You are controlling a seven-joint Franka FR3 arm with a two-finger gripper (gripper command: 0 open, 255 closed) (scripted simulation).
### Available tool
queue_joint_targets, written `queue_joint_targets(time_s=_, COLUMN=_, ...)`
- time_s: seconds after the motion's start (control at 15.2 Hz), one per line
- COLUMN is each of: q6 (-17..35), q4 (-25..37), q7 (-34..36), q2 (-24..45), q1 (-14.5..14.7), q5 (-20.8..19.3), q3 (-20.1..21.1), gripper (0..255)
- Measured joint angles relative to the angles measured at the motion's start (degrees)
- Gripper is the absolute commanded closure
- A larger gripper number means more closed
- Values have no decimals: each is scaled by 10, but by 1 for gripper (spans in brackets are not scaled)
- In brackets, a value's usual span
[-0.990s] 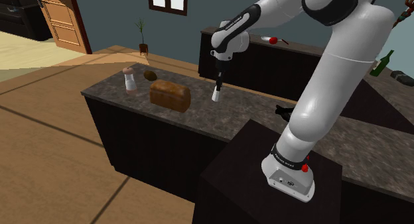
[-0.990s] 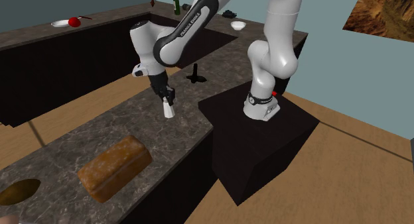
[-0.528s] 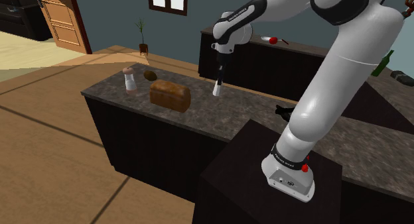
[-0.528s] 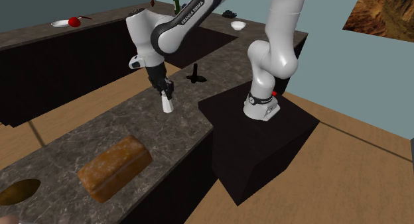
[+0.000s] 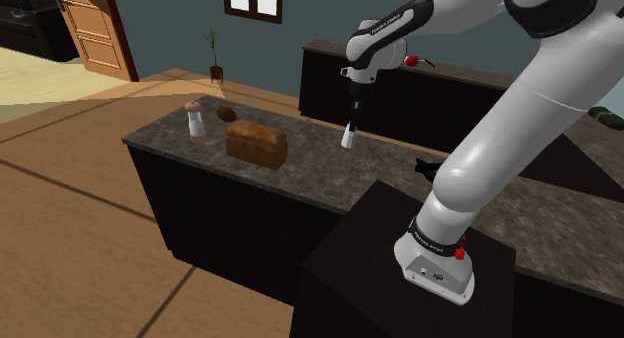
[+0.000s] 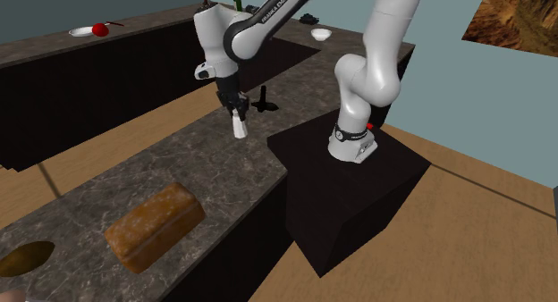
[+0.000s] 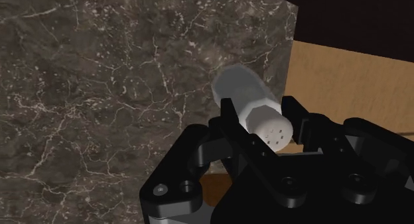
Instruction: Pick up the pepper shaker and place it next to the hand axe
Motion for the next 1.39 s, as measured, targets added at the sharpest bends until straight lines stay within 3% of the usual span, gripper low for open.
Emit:
queue_joint_targets(time_s=0.79, q6=-21, q4=-113, q7=-105, q2=-143, q1=-108, q5=-114, q3=-84, gripper=255)
queue_joint_targets(time_s=1.39, q6=-42, q4=-123, q7=-217, q2=-188, q1=-195, q5=-195, q3=-167, gripper=255)
